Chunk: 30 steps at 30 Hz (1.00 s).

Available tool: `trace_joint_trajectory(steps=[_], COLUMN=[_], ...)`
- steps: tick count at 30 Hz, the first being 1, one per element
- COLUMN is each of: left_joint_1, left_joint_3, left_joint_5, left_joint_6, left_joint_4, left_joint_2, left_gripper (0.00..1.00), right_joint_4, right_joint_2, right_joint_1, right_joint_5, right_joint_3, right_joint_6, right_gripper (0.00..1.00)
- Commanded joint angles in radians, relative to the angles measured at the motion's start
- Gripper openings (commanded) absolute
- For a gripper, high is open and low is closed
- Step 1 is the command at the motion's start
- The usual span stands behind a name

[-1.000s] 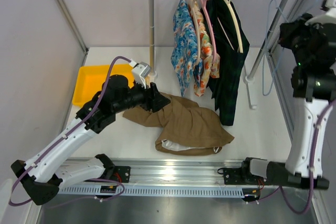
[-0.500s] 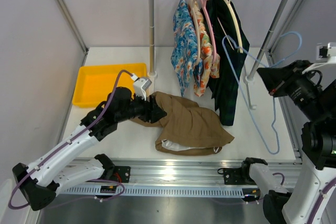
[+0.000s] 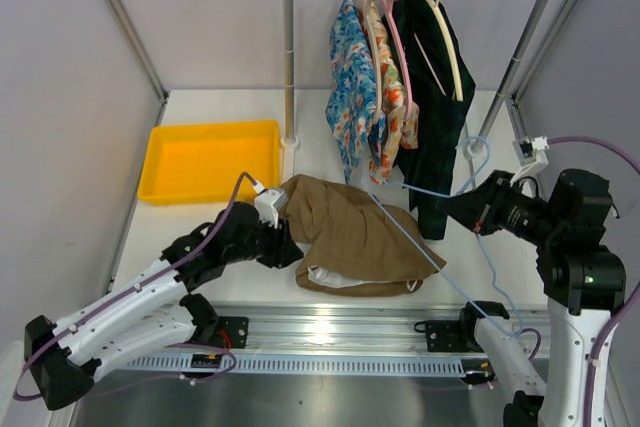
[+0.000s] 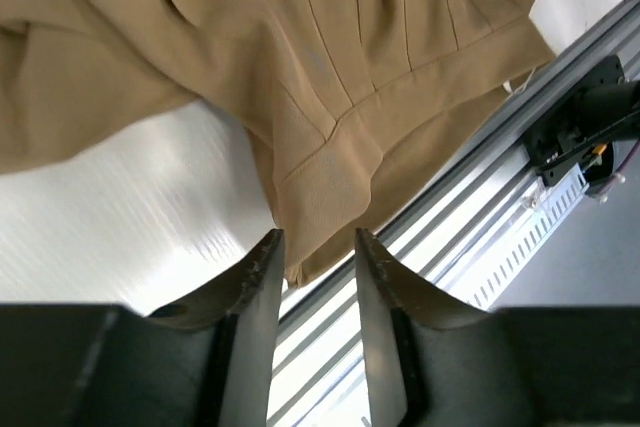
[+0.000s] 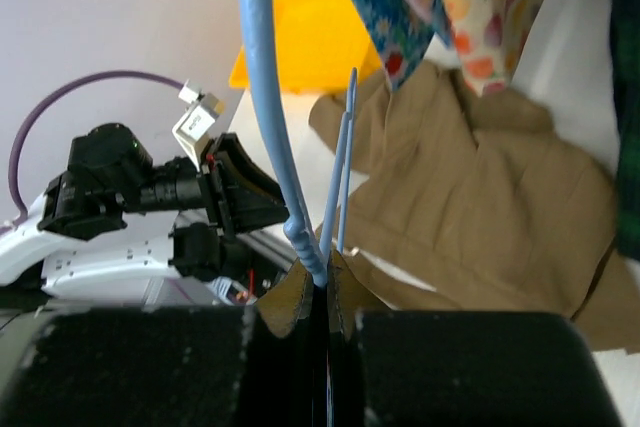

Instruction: Place the skirt on the hanger

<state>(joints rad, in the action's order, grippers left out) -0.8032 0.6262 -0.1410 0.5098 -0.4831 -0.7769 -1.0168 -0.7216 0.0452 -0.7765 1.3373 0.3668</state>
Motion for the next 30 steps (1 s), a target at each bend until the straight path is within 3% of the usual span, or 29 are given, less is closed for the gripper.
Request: trace_joint_trajectory(steps=[1,10,14,21,30], left_joint_1=[-0.059,-0.263,-0.275,-0.275,-0.275], left_joint_3=[-0.025,-0.045,-0.054,-0.008,0.020], left_joint_5=[0.027,0.127,0.135,0.313,0.342], left_joint_6=[0.041,0.179,0.209,0.230,0.225], left_joint_4=[0.000,-0.002,0.005,-0.051,-0.005], left_joint_2=[0.016,-0.048,-0.070,-0.122,-0.194], left_gripper=[0.35,0.30,0.31,0.35,0.36], right_joint_4=[0.052,0.130,0.113,0.135,0.208], right_joint_2=[0.017,0.089,0.097,0.125,0.117], right_joint_1=[-0.033,-0.195,-0.287,-0.452,-0.662], right_joint_5=[-0.066,-0.035,0.019,0.080,0.207], right_joint_3=[-0.061,-0.257,-0.285,-0.352,-0.447], right_joint_6=[-0.005,0.026,0.018,0.046,0.092], right_gripper=[0.00,0.00,0.00,0.00,0.00])
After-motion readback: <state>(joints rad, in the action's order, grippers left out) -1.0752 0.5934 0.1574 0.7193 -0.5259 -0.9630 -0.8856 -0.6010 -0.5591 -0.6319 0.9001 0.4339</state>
